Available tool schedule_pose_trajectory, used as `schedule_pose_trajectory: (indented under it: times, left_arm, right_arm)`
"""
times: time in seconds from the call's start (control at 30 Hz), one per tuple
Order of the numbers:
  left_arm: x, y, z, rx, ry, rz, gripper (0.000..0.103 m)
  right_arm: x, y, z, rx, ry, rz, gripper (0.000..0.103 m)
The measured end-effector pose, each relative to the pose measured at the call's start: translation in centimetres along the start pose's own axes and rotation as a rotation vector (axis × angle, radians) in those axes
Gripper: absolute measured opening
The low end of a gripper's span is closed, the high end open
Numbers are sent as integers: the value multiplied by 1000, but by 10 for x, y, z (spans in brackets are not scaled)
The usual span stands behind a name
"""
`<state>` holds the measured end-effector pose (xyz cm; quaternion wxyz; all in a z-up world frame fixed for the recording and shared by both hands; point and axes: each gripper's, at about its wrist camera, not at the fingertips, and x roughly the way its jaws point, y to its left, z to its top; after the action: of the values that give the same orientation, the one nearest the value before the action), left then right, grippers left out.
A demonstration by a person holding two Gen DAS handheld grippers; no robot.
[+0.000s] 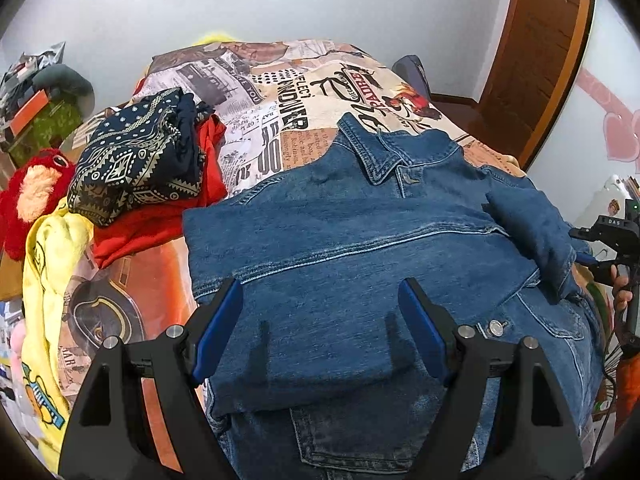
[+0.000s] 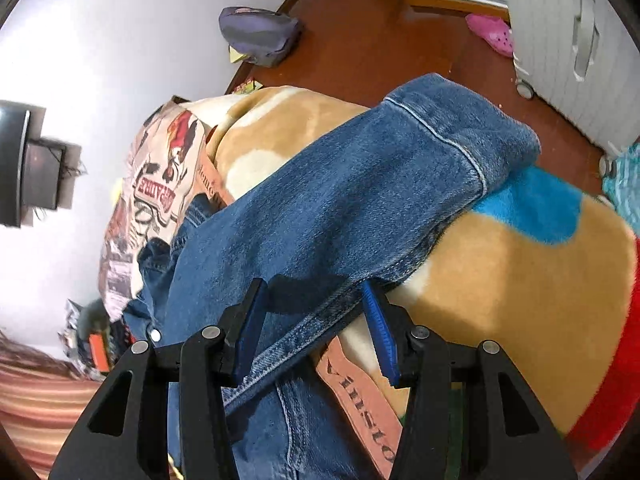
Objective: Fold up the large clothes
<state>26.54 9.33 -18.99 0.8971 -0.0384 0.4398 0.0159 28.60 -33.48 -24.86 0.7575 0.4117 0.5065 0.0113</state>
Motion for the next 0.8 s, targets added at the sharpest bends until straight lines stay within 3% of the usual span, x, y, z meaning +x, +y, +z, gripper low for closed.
schedule_pose_trajectory:
  times: [0.23,0.47,0.5,0.63,0.8]
  left_arm:
    - [4,5,-4,-18,11,-19,79]
    - [-3,8,-6,-26,1,-13,79]
    - [-5,9,-6,-28,-3,-10,79]
    - [-10,14,-7,-39,-10,-1,79]
    - [-18,19,-4,-51,-32,-5,79]
  right_arm:
    - [-5,-12,-7,-39,5,-51,45]
    - [9,-7,19,-8,-54,-89,45]
    - [11,-6,21,-6,-65,-95,43]
    - [7,6,21,-24,-91,-106,18]
    - [-32,44,9,-175,-204,-103,10]
